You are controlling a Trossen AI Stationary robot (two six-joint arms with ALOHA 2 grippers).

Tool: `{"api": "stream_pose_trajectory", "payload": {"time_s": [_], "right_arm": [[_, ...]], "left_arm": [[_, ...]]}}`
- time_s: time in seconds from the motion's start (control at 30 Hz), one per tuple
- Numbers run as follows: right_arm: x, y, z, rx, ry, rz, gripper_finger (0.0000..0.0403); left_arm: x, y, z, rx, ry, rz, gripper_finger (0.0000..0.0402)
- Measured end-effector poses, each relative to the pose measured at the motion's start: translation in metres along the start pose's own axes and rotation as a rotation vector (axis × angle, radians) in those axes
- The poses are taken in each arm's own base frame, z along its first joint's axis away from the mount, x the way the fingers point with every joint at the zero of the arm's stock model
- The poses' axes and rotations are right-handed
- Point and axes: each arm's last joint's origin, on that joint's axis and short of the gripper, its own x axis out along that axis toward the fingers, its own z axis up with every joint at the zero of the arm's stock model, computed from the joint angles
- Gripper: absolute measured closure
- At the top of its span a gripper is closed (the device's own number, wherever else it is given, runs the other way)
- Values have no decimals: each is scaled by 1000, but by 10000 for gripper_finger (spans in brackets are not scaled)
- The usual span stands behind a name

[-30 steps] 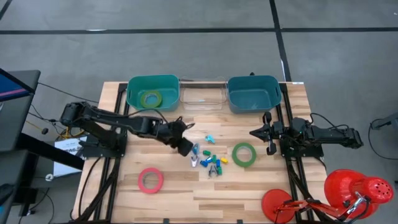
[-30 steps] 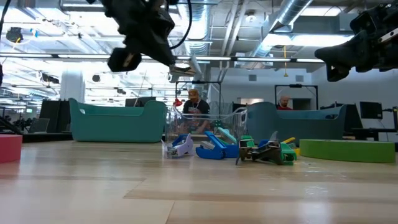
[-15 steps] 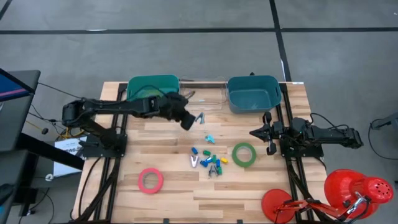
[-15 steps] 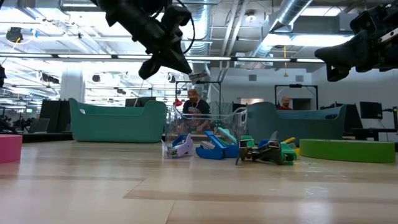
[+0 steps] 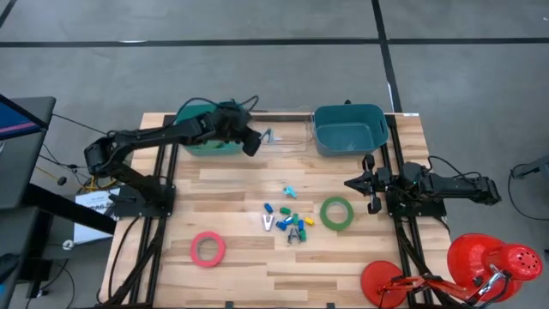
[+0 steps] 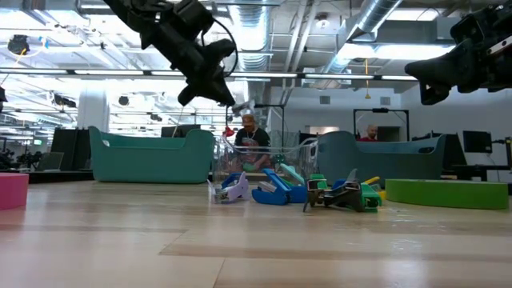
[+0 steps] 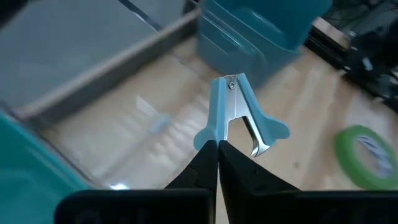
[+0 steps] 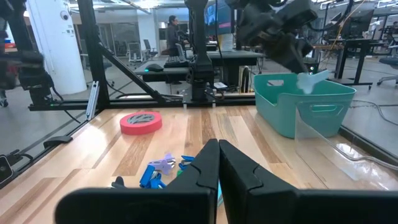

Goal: Pick and place Stapler, Stapler remover, tape
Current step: Put the light blue staple remover into the transparent bin

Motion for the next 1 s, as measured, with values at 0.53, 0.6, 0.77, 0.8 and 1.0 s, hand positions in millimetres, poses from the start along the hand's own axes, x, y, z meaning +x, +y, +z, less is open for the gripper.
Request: {"api": "stream_pose_trajectory", "payload": {"time_s": [0.53, 0.6, 0.77, 0.8, 1.0], "right_arm": [[0, 0, 0, 0, -1, 0, 403], [0, 0, 0, 0, 0, 0, 403], [0, 0, 0, 0, 0, 0, 403], [0, 0, 0, 0, -1, 0, 403], [0, 0, 0, 0, -1, 0, 403]], "left_arm": [[18, 36, 3, 80, -9, 152, 400], [25, 37, 1, 80, -6, 159, 400], [37, 40, -2, 79, 0, 170, 400], [38, 40, -3, 78, 3, 171, 400], [39, 41, -3, 78, 3, 171, 400]]}}
